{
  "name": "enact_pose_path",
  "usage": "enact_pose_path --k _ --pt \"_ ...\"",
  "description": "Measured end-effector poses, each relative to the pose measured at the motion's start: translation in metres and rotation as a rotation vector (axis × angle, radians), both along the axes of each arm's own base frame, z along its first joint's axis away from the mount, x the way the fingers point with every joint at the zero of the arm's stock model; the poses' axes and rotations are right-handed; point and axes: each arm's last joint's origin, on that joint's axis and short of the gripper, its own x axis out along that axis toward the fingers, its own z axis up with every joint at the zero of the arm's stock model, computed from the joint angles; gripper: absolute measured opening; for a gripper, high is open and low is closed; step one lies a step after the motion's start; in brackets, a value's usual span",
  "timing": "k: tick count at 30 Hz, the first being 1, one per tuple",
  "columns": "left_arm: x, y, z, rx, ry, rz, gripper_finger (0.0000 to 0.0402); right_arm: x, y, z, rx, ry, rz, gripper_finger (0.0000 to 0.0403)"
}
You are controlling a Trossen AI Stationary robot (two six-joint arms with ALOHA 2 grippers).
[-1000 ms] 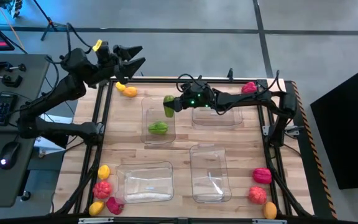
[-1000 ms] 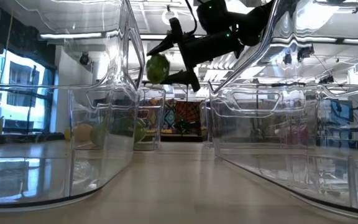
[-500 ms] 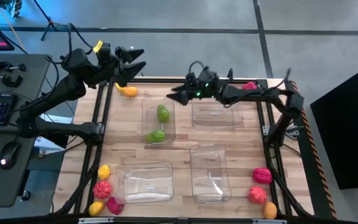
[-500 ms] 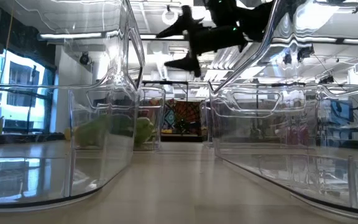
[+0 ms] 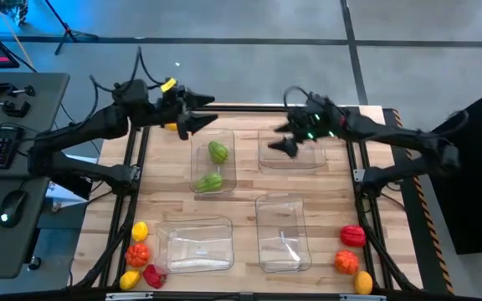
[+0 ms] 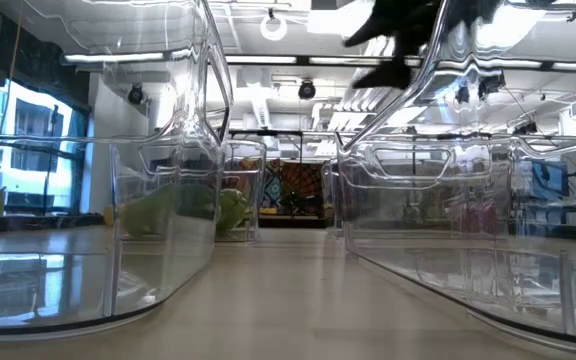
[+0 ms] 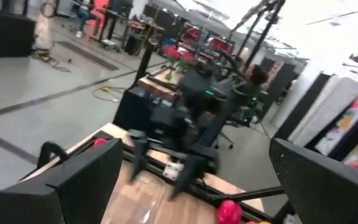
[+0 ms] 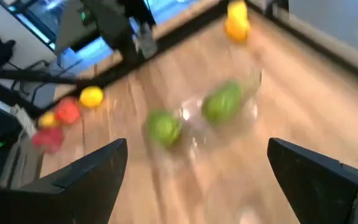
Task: Sort produce into baskets
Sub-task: Put the bottom right red bell pepper into the top right transparent bin
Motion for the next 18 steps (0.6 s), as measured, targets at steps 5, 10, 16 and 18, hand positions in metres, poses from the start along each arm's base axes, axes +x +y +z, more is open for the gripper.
enact_pose_path --k 5,10,16,18 --pt "0.015 0.004 -0.002 -0.013 -0.041 0.014 0.039 -0.043 0.044 -0.021 0.188 -0.022 0.014 0.0376" --pt "0.025 0.01 -0.001 -0.034 -0.115 0.021 0.039 -0.08 0.075 -0.023 0.392 -0.094 0.047 0.0376" --pt "0.029 0.008 -0.003 -0.047 -0.111 -0.021 0.039 -0.105 0.095 -0.012 0.571 -0.141 0.111 0.0376" --pt "0.029 0.007 -0.003 -0.035 -0.103 -0.062 0.039 -0.105 0.101 -0.007 0.613 -0.088 0.111 0.0376"
